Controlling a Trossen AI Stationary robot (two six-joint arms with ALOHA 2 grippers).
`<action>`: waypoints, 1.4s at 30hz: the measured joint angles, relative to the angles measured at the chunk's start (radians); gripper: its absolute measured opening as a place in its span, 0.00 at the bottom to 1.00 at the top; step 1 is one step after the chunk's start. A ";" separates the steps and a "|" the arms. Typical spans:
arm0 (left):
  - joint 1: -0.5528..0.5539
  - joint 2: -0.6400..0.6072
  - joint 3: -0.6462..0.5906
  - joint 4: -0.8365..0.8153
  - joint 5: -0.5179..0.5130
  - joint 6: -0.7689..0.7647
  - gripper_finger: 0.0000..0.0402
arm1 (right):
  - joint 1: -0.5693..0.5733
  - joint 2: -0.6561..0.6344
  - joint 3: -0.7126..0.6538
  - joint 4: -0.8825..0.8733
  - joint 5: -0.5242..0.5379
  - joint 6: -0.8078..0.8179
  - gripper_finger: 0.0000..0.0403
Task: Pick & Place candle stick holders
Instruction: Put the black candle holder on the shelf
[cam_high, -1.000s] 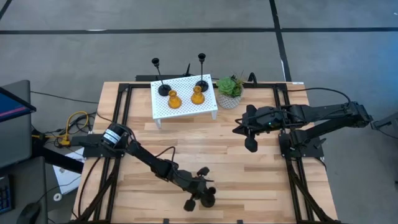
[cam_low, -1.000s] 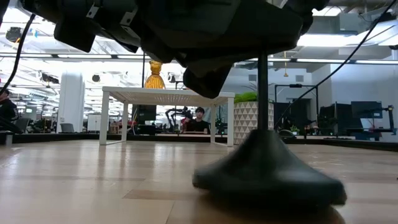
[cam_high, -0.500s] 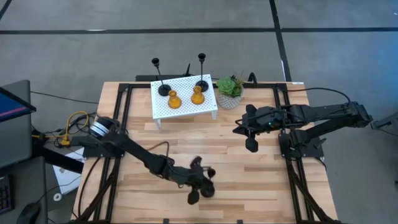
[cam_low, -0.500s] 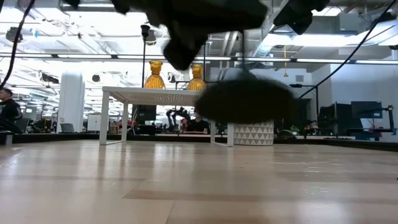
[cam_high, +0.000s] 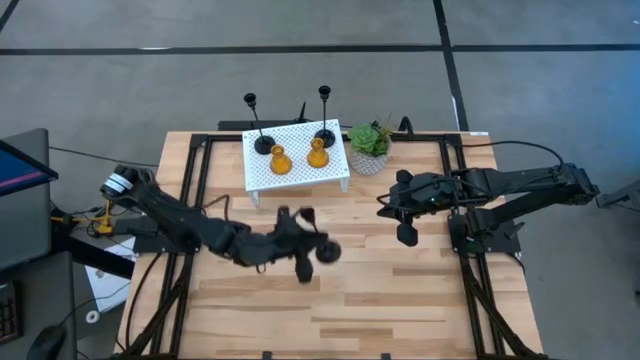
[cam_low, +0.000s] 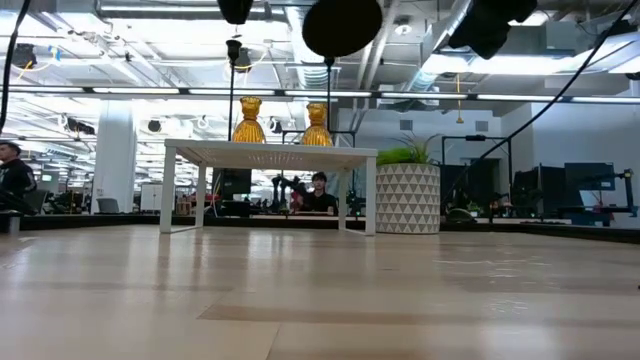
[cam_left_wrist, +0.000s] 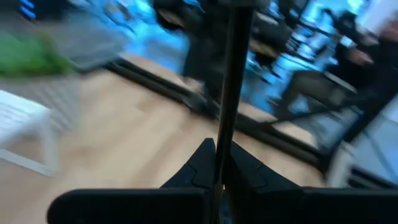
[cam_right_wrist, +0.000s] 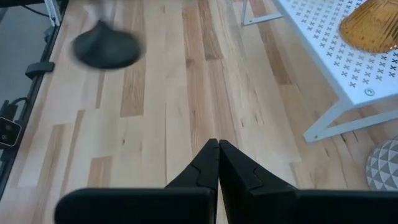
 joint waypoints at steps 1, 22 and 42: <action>0.015 -0.010 0.000 0.000 -0.021 0.011 0.03 | 0.000 0.000 0.000 0.000 0.000 0.000 0.00; 0.352 -0.099 0.000 -0.156 -0.174 0.179 0.03 | -0.001 0.000 0.000 0.003 0.015 -0.015 0.00; 0.505 -0.056 -0.002 -0.296 -0.076 0.000 0.03 | -0.001 0.000 0.000 0.002 0.030 -0.015 0.00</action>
